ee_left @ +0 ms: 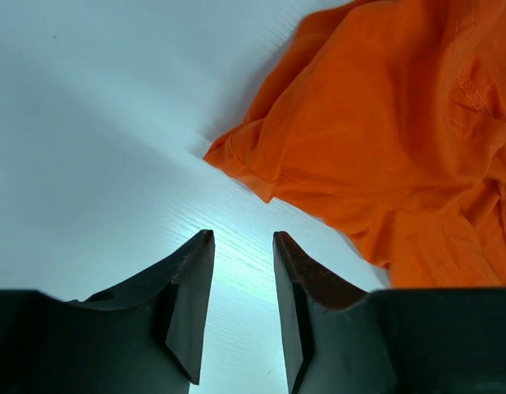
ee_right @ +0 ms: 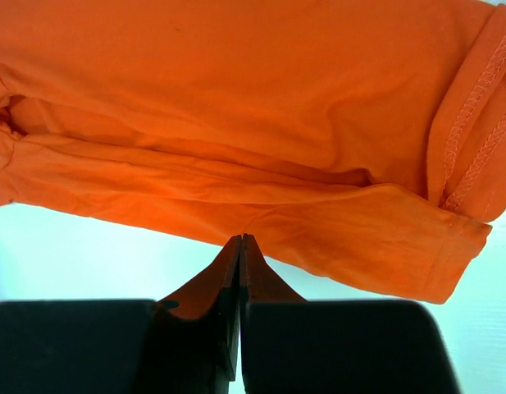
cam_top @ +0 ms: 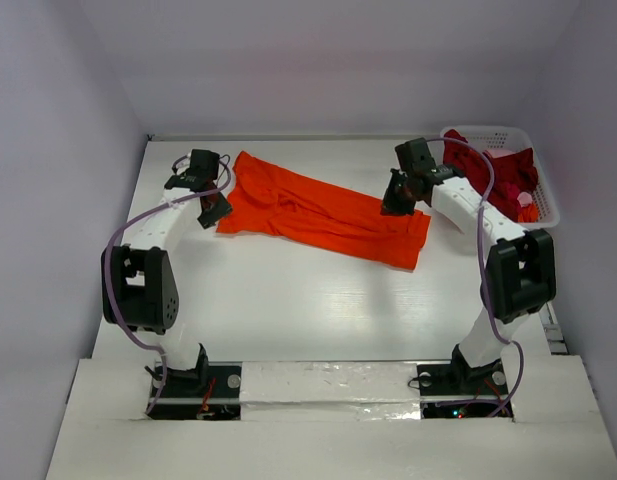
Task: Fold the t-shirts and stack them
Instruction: Fold the tshirt
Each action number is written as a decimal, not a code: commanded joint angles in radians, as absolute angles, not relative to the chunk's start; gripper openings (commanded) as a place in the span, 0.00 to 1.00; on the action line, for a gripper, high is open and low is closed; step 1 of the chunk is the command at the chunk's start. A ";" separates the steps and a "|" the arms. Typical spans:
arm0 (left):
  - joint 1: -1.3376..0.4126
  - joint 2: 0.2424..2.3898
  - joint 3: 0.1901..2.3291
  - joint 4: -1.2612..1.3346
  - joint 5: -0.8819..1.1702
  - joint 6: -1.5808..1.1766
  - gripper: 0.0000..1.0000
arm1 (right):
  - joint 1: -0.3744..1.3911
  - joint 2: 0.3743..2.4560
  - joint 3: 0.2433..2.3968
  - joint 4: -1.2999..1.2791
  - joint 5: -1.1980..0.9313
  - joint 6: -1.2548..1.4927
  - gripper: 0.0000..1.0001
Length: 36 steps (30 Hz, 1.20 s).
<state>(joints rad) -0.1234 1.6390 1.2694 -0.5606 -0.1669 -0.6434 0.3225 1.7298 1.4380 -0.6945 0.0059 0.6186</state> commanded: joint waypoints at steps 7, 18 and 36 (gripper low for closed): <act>-0.123 1.686 1.270 -0.545 -0.268 -0.635 0.39 | 0.330 1.644 1.404 -0.632 -0.040 0.589 0.16; -0.123 1.726 1.206 -0.500 -0.291 -0.634 0.35 | 0.330 1.631 1.402 -0.624 -0.051 0.588 0.16; -0.123 1.784 1.221 -0.472 -0.275 -0.652 0.34 | 0.330 1.631 1.381 -0.594 -0.092 0.591 0.16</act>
<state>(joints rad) -0.1234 1.7760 1.2030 -0.4732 -0.2661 -0.6426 0.3225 1.6699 1.3899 -0.6407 -0.0734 0.6052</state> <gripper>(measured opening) 0.344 0.158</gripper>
